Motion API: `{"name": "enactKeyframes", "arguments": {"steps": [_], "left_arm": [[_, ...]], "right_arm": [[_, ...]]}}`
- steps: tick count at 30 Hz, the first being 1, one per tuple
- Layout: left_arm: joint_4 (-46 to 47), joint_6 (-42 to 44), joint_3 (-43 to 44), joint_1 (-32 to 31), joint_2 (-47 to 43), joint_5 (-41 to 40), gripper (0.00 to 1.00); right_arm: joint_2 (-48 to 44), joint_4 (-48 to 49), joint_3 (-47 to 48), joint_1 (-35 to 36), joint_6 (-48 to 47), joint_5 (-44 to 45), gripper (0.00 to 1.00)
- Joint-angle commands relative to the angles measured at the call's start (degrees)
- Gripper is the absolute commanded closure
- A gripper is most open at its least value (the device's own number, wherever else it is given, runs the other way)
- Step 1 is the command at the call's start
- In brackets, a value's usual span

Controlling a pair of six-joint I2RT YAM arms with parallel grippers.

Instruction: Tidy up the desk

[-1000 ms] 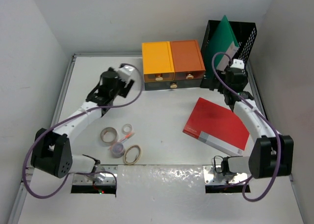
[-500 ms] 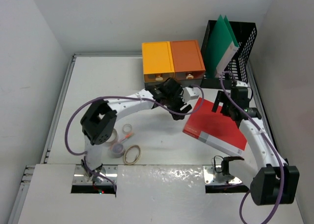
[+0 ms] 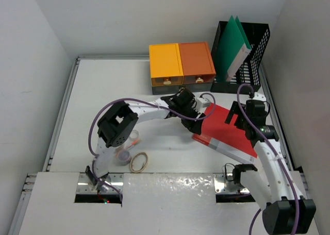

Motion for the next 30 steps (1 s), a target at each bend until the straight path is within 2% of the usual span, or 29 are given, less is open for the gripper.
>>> {"name": "enactKeyframes", "arguments": {"steps": [1,8,15,18,20,22,30], "left_arm": [[2.2,-5.5,-0.2,-0.9,3.1,3.3,0.47],[1.6,-7.3,0.4,-1.5,5.8,2.2,0.49],[1.2,-10.6,0.9,-1.9,7.1,7.0,0.61],[0.9,-11.8,1.7,-1.9,8.9,9.2,0.71],[0.8,-12.8,3.0,-1.9,10.4,10.3,0.82],[0.5,-13.0,4.3,-1.9,11.7,10.2,1.0],[1.9,-13.8,5.9,-0.8,8.8,11.6,1.0]], "right_arm": [[-2.0,0.9,-0.9,-0.2,0.9,1.5,0.01],[-3.5,-0.2,-1.4,-0.2,0.9,2.1,0.01],[-4.5,2.0,-4.5,-0.2,2.5,2.0,0.01],[-4.2,3.7,-7.3,-0.2,4.1,0.7,0.01],[-3.5,5.6,-9.7,-0.2,4.9,-0.3,0.01],[-2.4,6.7,-10.9,-0.3,5.6,-1.0,0.01],[-2.0,5.8,-8.5,-0.2,0.9,-3.8,0.01]]}}
